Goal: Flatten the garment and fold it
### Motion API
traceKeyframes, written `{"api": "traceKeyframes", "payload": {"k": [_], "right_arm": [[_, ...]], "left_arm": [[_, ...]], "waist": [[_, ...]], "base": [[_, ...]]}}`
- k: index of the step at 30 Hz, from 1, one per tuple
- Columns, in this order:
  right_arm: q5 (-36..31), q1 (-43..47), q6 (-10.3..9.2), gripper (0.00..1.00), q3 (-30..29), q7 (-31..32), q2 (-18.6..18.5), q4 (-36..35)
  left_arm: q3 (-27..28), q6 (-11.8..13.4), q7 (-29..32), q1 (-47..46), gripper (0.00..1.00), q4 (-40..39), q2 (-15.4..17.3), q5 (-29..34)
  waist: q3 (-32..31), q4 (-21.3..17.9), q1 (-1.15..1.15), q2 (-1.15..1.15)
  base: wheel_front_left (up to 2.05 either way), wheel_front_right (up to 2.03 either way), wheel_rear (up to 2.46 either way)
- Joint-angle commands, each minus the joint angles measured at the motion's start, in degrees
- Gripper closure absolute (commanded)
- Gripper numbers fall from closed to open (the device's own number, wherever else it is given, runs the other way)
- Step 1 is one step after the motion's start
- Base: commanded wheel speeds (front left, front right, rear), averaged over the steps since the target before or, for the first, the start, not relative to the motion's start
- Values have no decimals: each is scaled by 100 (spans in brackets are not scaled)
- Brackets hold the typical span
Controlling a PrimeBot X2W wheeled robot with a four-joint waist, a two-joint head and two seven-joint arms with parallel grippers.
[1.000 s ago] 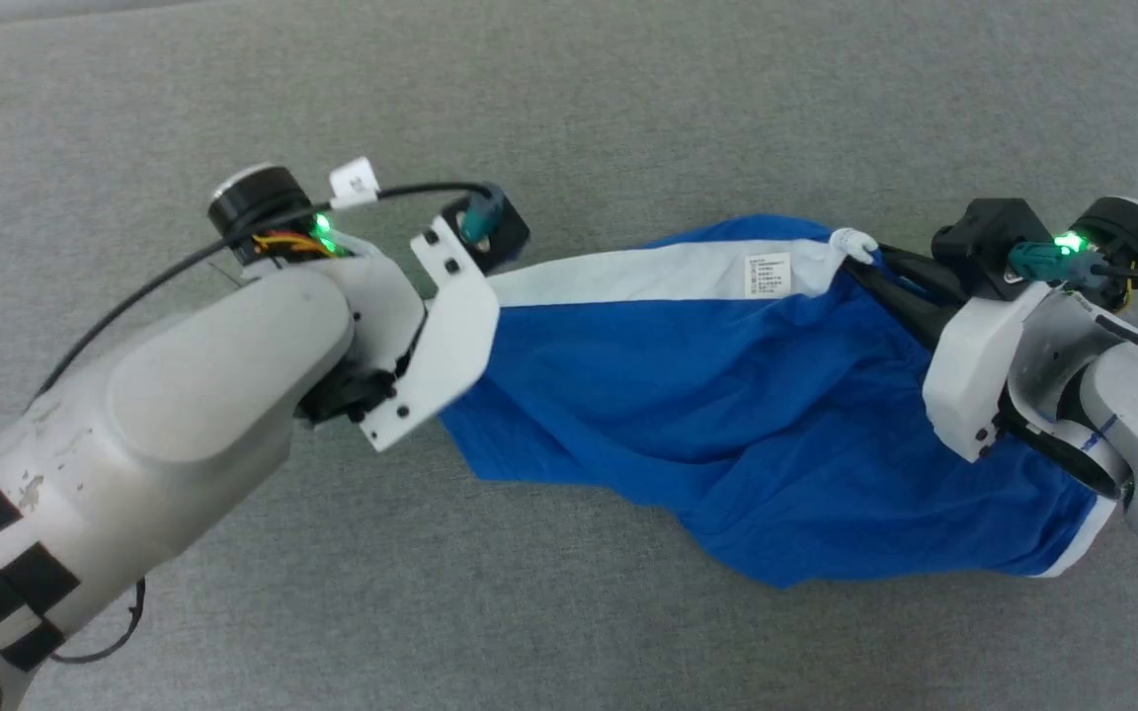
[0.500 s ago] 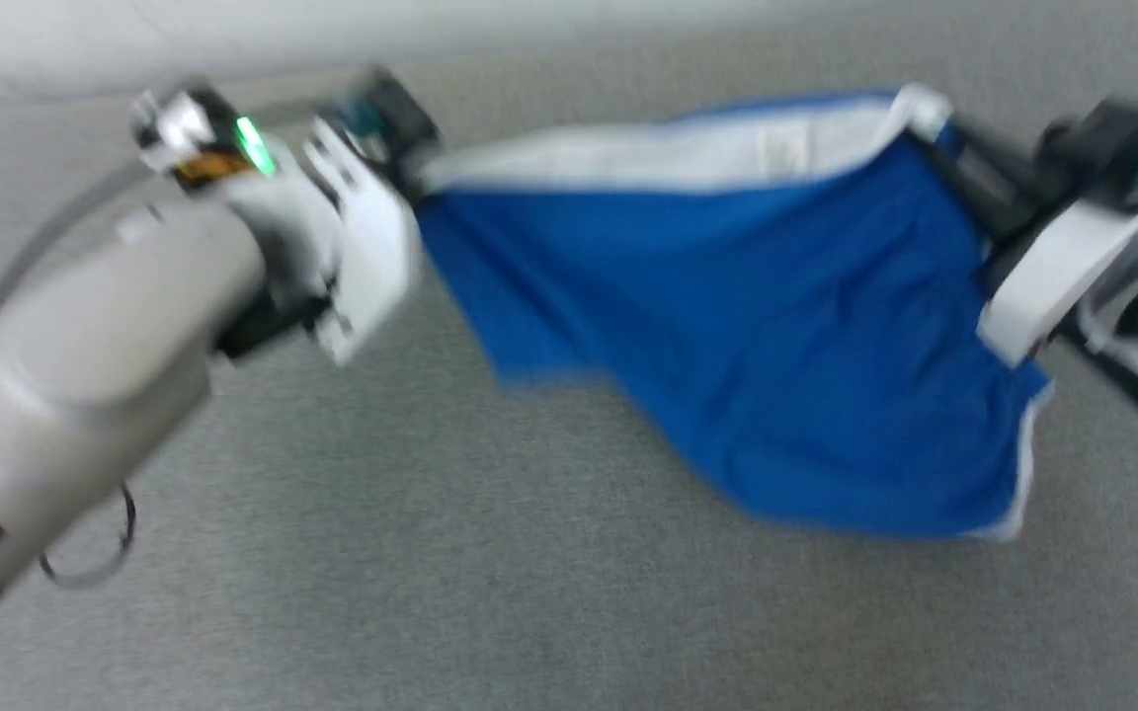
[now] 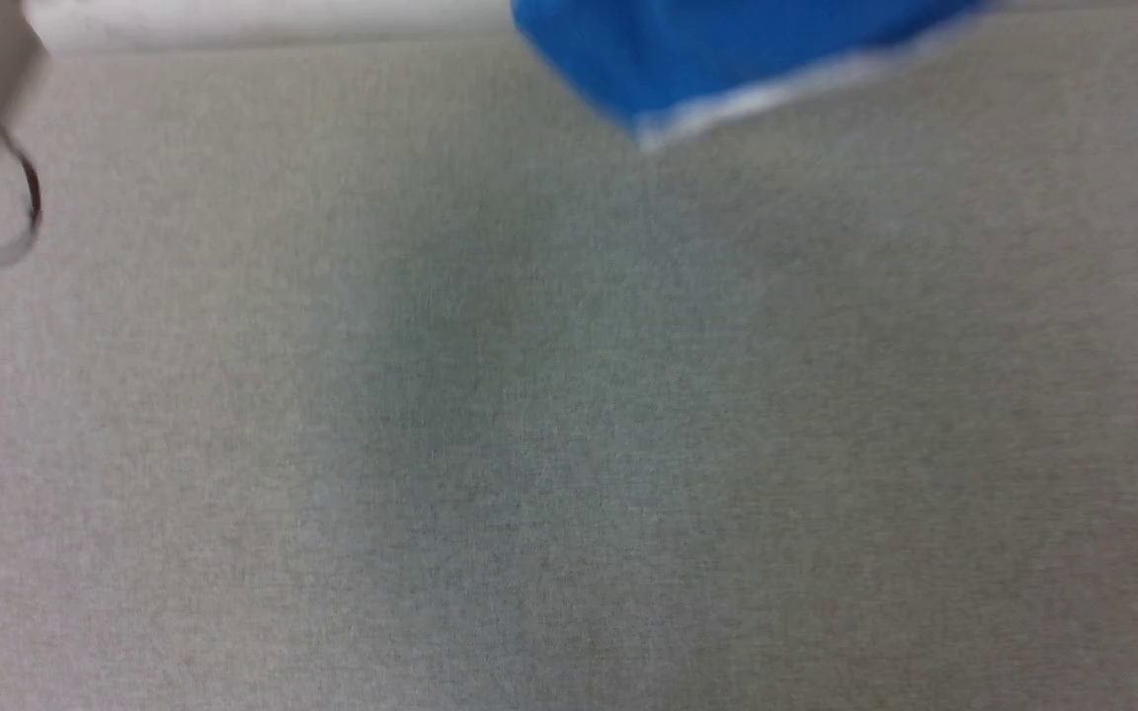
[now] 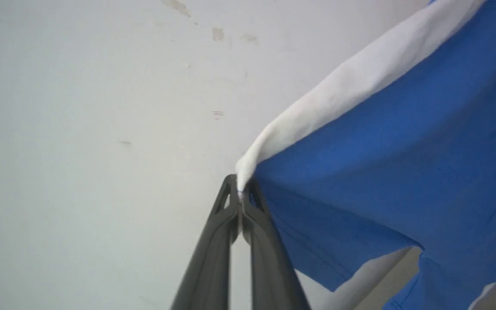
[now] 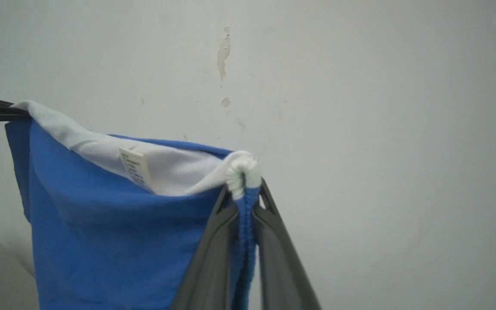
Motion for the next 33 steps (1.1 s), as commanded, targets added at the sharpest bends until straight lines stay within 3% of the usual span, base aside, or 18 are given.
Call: {"api": "traceKeyframes", "payload": {"k": [1, 9, 17, 23, 27, 33], "right_arm": [[-135, -416, -13, 100, -18, 43, 54, 125], [-593, -2100, -13, 100, 166, -25, 285, 693], [-570, -2225, -13, 100, 622, -344, 384, 1022], [-558, -1464, -13, 100, 1178, -635, 439, 1149], [-453, -598, -13, 100, 1422, -731, 347, 887], [-278, 1158, -13, 100, 1518, -746, -43, -287]], "left_arm": [[102, 91, -129, -273, 100, 125, -65, 95], [530, 335, -588, -1409, 100, 441, -132, 273], [535, 472, -934, -1274, 100, 630, -113, 329], [638, 685, -1269, -299, 100, 638, -135, 122], [764, 929, -1342, 799, 100, 213, 20, 55], [1149, 1658, -1349, 3144, 100, -1310, 447, 162]], "waist": [[636, 158, 0, 0], [1432, 290, 0, 0], [1764, 256, 0, 0], [1627, 170, 0, 0], [1262, 126, 0, 0], [512, 44, 0, 0]], "base": [[0, 0, 0], [0, 0, 0], [0, 0, 0], [0, 0, 0], [0, 0, 0], [0, 0, 0]]}}
